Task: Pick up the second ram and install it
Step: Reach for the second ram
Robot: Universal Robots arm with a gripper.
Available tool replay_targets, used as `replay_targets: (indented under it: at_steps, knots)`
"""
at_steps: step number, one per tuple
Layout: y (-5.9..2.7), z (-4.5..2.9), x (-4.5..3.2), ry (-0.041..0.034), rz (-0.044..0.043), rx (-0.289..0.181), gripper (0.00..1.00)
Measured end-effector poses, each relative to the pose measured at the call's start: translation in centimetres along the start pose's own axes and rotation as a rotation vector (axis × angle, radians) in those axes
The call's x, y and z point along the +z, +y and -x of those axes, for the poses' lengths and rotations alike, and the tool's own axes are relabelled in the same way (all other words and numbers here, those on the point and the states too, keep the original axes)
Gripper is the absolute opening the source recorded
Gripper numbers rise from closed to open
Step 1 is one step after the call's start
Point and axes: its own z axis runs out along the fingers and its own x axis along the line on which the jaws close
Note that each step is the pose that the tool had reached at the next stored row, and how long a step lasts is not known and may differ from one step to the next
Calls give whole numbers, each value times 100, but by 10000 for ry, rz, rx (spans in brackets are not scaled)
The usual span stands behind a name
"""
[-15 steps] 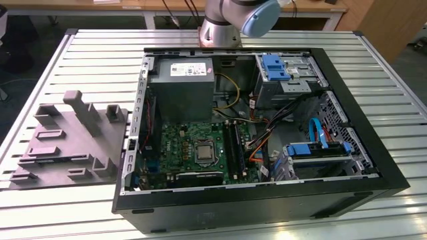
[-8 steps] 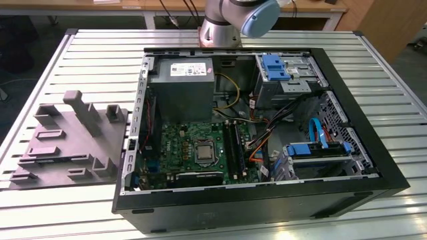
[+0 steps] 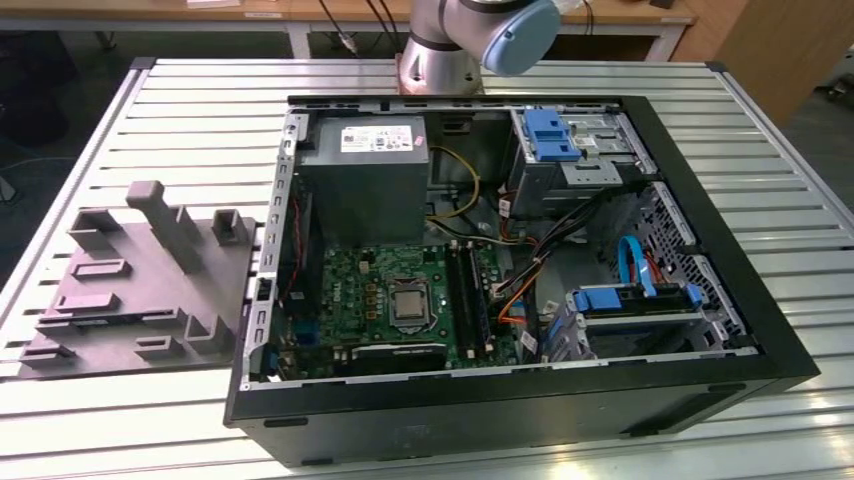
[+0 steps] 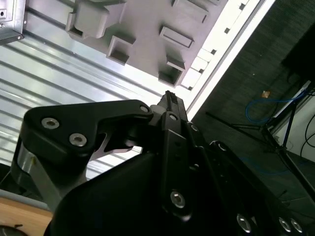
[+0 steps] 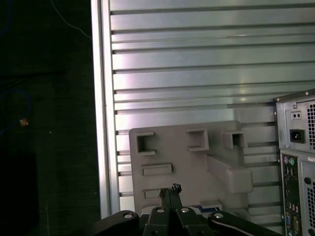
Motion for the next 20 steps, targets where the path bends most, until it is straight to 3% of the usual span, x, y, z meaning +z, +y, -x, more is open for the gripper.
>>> replay_targets:
  at_steps: [20]
  knots:
    - [8, 110, 4, 0, 0, 1, 10]
